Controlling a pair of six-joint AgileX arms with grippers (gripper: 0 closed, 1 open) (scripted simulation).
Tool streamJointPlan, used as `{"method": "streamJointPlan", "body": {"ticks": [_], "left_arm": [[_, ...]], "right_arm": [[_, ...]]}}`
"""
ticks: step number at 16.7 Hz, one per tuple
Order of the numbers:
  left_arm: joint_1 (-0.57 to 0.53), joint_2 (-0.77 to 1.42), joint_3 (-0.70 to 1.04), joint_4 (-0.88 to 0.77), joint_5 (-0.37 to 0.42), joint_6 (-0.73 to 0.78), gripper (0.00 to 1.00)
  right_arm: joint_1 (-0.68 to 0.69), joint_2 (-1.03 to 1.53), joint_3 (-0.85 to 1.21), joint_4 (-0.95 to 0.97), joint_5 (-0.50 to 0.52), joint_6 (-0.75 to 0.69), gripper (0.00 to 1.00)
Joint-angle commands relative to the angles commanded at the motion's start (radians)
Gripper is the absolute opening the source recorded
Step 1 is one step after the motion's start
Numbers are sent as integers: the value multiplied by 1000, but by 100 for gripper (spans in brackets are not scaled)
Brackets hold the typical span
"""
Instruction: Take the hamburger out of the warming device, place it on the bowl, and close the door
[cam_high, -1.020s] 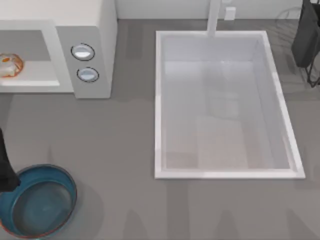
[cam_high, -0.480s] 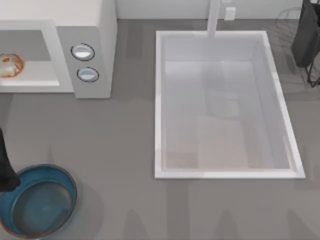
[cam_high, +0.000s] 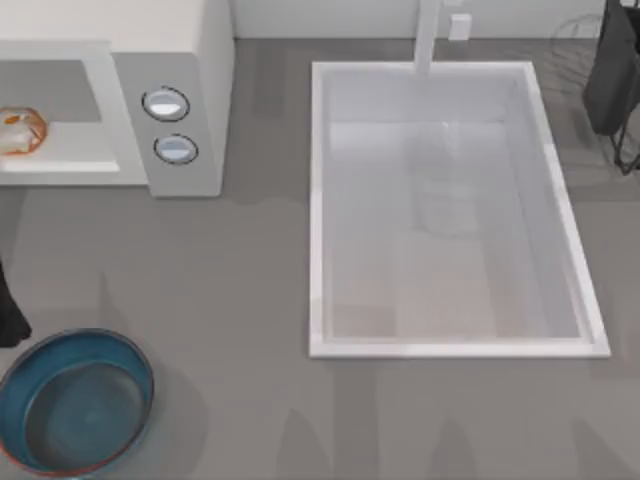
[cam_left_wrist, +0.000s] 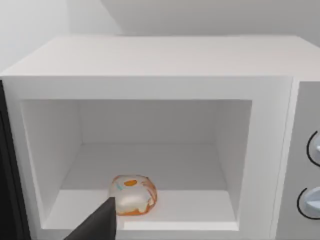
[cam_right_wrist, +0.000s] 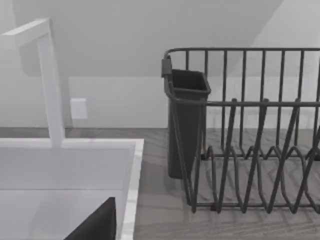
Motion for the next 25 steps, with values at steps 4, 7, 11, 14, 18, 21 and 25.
{"method": "streamJointPlan", "body": {"ticks": [4, 7, 11, 14, 18, 21, 25], "left_arm": [[24, 339, 146, 160, 29, 11, 100], [46, 659, 279, 304, 55, 22, 100], [77, 1126, 466, 507, 92, 36, 100], [100, 1472, 601, 654, 119, 47, 100], [126, 1876, 757, 825, 150, 59, 100], [141, 2101, 845, 921, 168, 66, 100], [151, 2259, 911, 993, 181, 71, 100]], "right_arm": [[0, 0, 0, 0, 0, 0, 100], [0, 0, 0, 0, 0, 0, 100], [0, 0, 0, 0, 0, 0, 100], [0, 0, 0, 0, 0, 0, 100], [0, 0, 0, 0, 0, 0, 100], [0, 0, 0, 0, 0, 0, 100], [0, 0, 0, 0, 0, 0, 100]]}}
